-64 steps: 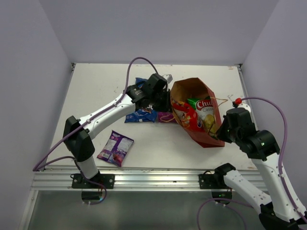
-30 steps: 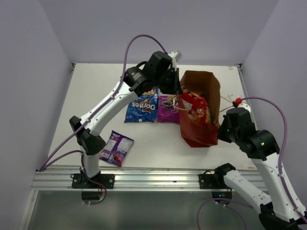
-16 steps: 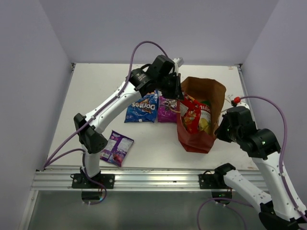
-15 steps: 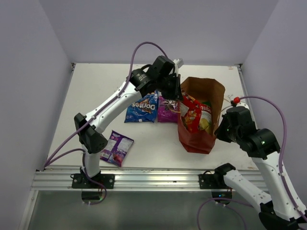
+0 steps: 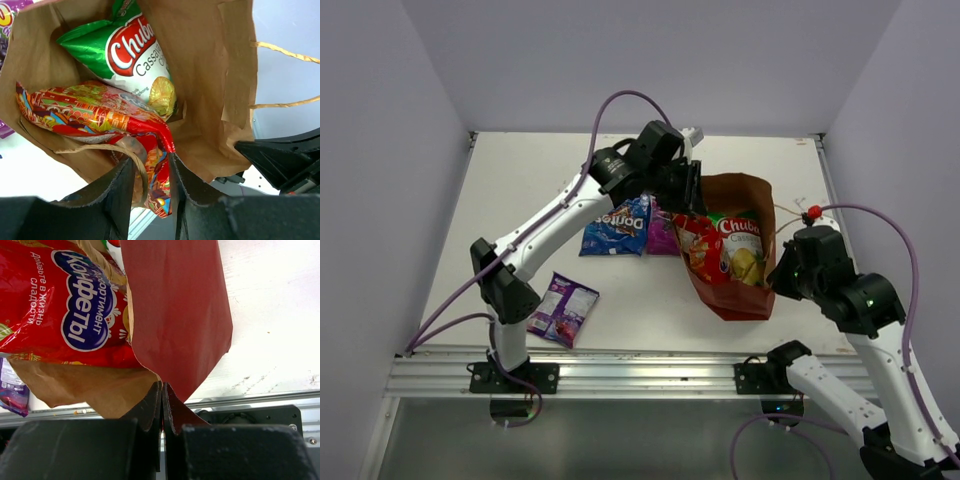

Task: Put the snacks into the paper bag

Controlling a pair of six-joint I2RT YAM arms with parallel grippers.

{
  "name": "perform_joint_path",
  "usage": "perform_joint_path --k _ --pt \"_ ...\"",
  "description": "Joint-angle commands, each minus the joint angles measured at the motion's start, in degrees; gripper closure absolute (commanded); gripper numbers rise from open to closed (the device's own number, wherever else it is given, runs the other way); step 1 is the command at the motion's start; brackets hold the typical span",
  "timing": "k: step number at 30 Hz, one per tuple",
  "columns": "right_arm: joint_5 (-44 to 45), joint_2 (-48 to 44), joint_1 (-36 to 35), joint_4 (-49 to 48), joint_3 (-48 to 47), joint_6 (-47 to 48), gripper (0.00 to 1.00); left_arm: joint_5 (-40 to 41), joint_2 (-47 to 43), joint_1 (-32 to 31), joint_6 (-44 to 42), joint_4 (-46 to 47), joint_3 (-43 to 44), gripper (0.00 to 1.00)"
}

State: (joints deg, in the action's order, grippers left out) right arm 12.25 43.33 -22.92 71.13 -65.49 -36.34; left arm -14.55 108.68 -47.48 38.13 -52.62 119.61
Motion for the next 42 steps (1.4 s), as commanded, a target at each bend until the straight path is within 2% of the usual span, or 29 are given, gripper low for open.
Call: perform_joint_path --k 1,4,7,8,10,11,13,16,18,20,22,23,25,27,28,31,35,42 --pt "1.7 -1.0 0.0 0.5 0.1 0.2 1.0 0.0 -2.8 -0.3 -1.0 3.0 1.5 0.64" --pt "1.8 -1.3 0.0 1.0 0.3 -0.2 1.0 2.4 -3.3 -0.3 -1.4 2.6 2.3 0.66" --pt "1.6 -1.7 0.0 1.0 0.4 -0.5 1.0 13.7 -5.6 -0.1 -2.4 0.9 2.7 0.67" --pt "1.6 -1.8 0.0 1.1 0.5 -0.7 1.0 19.7 -8.3 0.9 -2.4 1.4 -0.5 0.67" --pt "1.4 -2.2 0.0 1.0 0.7 -0.8 1.0 22.9 -12.1 3.3 -1.7 5.8 -6.4 0.66" --pt "1.3 -2.3 0.0 1.0 0.6 -0.9 1.0 25.1 -16.4 6.4 -0.7 7.9 -13.5 0.66" --pt "1.0 -2.4 0.0 0.9 0.6 -0.9 1.0 30.2 -20.9 9.7 0.5 14.2 -20.3 0.67" --pt "0.8 -2.6 0.0 1.0 0.6 -1.1 1.0 35.4 -28.9 16.0 2.5 22.2 -35.1 0.67" --pt "0.7 -2.5 -0.1 0.8 0.8 -1.1 1.0 33.9 -32.9 18.3 2.9 29.5 -40.1 0.66" --pt "0.7 -2.4 0.0 0.5 0.8 -1.1 1.0 24.3 -32.5 21.7 1.6 34.8 -45.3 0.63" --pt "0.6 -2.2 0.0 0.3 0.7 -1.1 1.0 18.2 -29.3 23.3 1.6 37.8 -46.1 0.6" --pt "0.5 -1.9 0.0 0.2 0.7 -1.0 1.0 11.5 -25.1 23.9 1.9 38.5 -46.2 0.6" --pt "0.3 -1.8 0.0 0.1 0.7 -0.9 1.0 2.1 -19.6 23.9 2.8 44.3 -47.8 0.56" --pt "0.3 -1.6 0.0 0.0 0.8 -0.9 1.0 -2.4 -17.0 23.9 4.5 54.7 -49.8 0.49" --pt "0.3 -1.5 0.0 -0.1 0.6 -0.9 1.0 -5.0 -14.2 23.9 6.2 57.0 -50.4 0.46" --pt "0.7 -1.6 0.0 0.0 0.6 -1.0 1.0 -8.1 -7.6 23.9 7.8 60.0 -48.2 0.39" --pt "1.4 -1.6 0.0 0.3 0.4 -1.1 1.0 -10.5 -2.4 23.5 9.6 64.9 -46.4 0.36" --pt "2.0 -1.0 0.0 0.3 0.2 -1.2 1.0 -9.6 6.4 20.4 7.5 60.4 -38.8 0.35"
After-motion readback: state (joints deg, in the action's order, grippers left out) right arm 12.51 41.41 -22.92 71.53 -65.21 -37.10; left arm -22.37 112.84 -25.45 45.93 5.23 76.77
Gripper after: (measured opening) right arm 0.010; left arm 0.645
